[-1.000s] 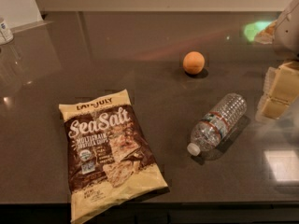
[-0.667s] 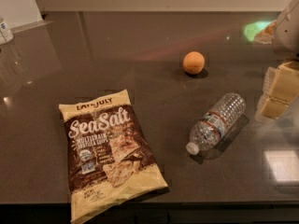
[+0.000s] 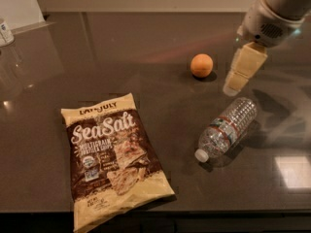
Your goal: Move orange near brown chip bag
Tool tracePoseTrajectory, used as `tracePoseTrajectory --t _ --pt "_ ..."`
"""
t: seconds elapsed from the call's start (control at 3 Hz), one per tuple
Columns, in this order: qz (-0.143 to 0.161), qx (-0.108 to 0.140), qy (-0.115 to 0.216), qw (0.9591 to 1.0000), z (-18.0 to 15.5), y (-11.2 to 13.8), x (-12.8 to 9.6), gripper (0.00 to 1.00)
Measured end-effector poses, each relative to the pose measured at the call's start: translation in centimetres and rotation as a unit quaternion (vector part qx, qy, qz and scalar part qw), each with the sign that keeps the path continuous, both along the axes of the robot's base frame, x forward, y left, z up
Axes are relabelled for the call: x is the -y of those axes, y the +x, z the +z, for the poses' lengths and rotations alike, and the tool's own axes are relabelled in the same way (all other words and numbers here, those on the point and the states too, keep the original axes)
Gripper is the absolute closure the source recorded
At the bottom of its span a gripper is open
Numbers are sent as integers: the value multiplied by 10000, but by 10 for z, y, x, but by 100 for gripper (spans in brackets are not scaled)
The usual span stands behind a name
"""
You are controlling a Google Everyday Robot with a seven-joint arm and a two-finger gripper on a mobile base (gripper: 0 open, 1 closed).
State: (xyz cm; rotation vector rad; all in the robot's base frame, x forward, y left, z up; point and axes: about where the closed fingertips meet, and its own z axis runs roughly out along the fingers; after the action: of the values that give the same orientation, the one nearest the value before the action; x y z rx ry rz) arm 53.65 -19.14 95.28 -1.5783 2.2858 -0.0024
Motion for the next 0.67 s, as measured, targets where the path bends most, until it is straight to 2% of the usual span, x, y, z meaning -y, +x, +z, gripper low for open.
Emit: tracePoseTrajectory --t 0.33,0.67 --pt "-202 26 280 9994 -11 47 -12 0" --pt "-389 21 528 9978 -27 80 -22 0"
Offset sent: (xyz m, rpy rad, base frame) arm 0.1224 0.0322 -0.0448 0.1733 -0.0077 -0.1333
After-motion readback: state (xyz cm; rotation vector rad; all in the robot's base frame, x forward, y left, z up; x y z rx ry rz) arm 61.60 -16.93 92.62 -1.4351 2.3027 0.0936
